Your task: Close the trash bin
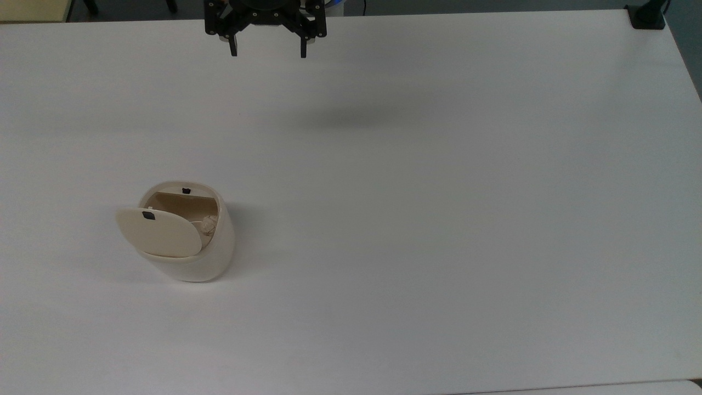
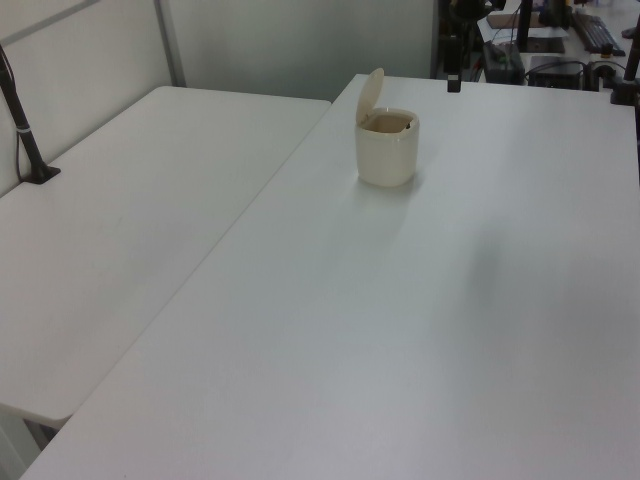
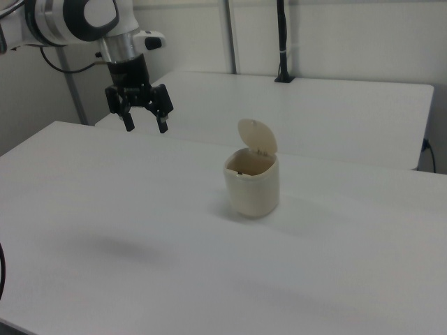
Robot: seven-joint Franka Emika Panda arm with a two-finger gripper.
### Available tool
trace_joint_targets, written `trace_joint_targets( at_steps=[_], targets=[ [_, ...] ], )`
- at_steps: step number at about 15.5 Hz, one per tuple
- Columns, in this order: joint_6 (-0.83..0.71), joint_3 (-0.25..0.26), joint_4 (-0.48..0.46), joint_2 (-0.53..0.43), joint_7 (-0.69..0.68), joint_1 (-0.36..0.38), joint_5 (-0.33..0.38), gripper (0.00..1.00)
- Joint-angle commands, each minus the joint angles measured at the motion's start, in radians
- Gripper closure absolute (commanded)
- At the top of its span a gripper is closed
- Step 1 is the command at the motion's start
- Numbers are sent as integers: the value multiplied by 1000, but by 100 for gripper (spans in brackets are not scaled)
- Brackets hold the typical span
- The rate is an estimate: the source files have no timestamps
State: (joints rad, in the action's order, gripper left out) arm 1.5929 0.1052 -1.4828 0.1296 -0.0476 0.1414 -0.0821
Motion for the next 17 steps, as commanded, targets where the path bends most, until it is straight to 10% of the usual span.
trace_joint_targets(
  at_steps=[1,12,17],
  targets=[
    [25,7,-28,-28,-17,6,-8,0],
    [22,5,-27,-28,-20,1,-7,0],
    [24,7,-27,-27,-52,1,-1,68]
  ],
)
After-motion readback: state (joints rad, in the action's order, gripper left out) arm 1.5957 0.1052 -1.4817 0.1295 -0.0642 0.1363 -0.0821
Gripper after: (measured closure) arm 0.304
